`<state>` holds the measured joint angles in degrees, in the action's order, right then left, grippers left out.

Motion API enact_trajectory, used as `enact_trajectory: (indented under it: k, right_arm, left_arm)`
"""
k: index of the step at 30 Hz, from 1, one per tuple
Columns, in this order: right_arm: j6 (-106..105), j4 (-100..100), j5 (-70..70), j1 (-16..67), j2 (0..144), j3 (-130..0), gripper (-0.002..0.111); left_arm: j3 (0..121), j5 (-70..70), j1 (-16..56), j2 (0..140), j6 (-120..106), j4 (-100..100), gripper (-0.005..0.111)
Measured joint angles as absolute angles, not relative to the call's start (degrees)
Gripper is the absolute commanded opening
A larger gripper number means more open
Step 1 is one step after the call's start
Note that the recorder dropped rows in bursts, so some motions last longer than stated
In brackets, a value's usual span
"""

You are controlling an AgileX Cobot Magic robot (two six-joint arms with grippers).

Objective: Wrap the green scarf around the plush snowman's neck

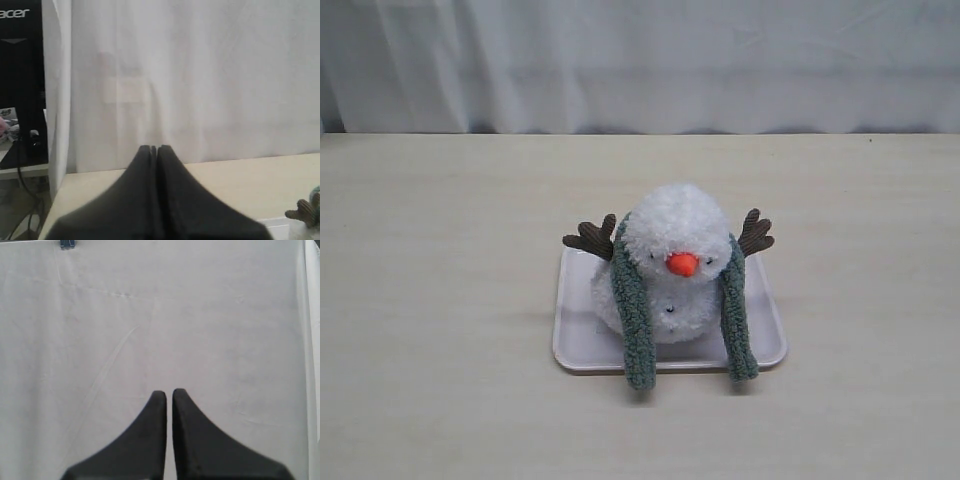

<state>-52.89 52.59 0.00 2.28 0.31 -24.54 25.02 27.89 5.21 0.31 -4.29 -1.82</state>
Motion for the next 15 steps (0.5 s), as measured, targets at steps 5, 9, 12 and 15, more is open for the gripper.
enact_trajectory:
  k: [5,9,12,15]
  right_arm:
    - [-52.89,52.59,0.0,2.28,0.31,-24.54,0.004]
    - [-52.89,52.59,0.0,2.28,0.31,-24.54,0.004]
    - [-52.89,52.59,0.0,2.28,0.31,-24.54,0.004]
    - [-52.89,52.59,0.0,2.28,0.31,-24.54,0.004]
  left_arm:
    - [25.02,28.3,-1.26,0.26,-4.29,-1.82,0.0]
    - [25.02,28.4,-5.17,0.26,-4.29,-1.82,0.0]
    - [25.02,28.4,-5.42,0.26,-4.29,-1.4,0.0]
    - [25.02,28.4,-5.42,0.26,-4.29,-0.83,0.0]
